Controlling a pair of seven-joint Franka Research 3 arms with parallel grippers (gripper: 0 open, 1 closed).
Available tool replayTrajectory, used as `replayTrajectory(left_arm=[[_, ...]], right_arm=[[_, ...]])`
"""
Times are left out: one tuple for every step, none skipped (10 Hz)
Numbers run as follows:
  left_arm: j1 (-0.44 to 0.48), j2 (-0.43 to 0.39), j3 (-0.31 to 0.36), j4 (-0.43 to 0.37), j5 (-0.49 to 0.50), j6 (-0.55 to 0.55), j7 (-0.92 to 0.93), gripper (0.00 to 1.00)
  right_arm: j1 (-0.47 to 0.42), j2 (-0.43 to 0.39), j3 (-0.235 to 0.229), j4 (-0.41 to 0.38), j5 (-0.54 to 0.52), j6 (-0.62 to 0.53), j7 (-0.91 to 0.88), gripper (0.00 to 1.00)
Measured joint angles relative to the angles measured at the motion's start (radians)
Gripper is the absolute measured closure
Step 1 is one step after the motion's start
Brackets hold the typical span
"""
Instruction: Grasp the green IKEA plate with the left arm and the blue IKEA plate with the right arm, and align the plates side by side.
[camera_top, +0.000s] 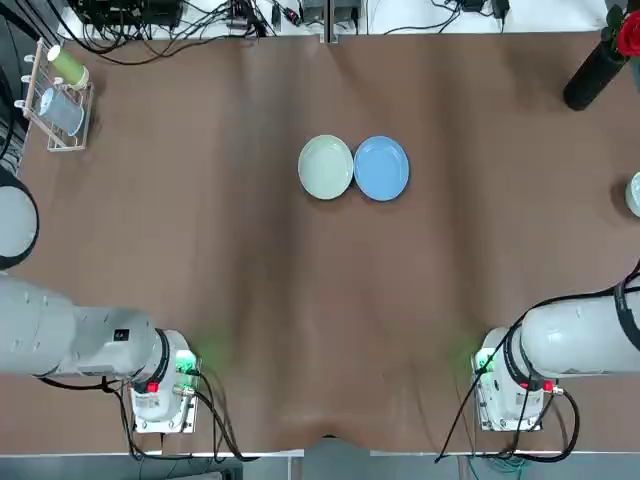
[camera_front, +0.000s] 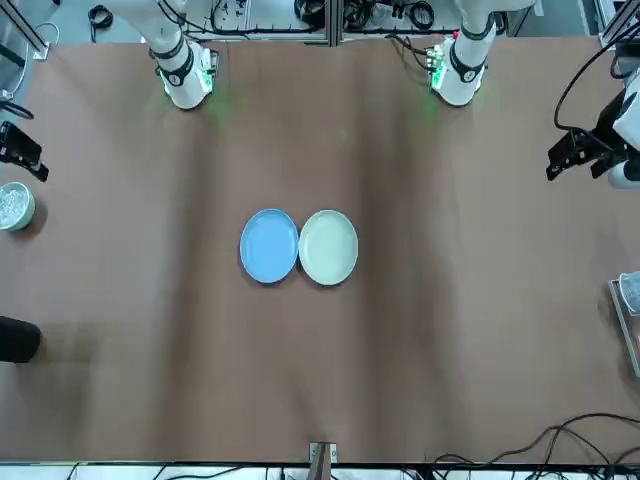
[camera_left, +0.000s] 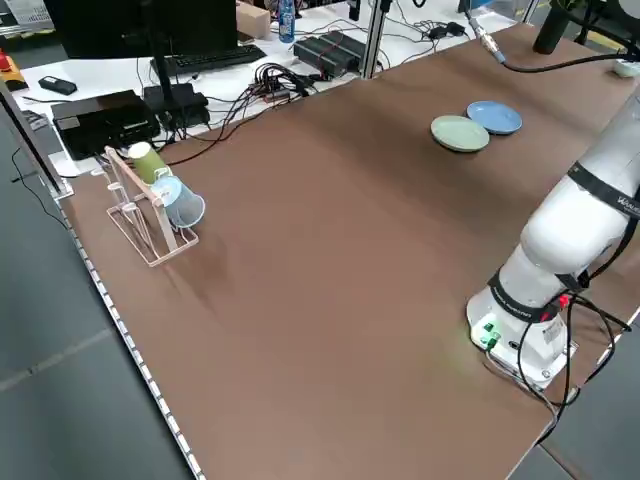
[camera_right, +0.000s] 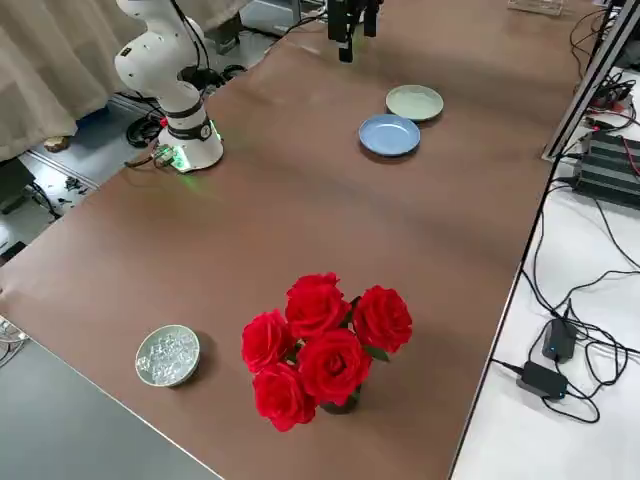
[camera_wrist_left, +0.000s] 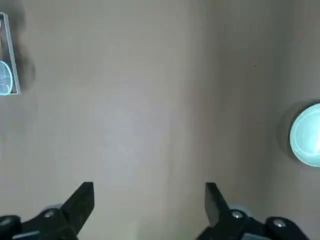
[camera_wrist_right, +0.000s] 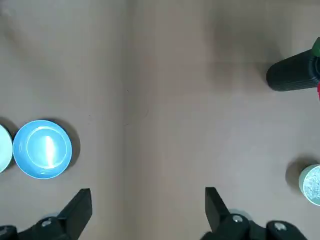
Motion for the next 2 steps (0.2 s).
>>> replayTrajectory(left_arm=[[0.0,0.0,0.001,0.0,0.0,0.0,-0.003,0.02],[0.0,0.0,0.002,0.0,0.0,0.0,-0.004,0.02]], right_arm=[[0.001,0.0,0.002,0.0,0.0,0.0,0.0,0.0],[0.001,0.0,0.004,0.0,0.0,0.0,0.0,0.0]])
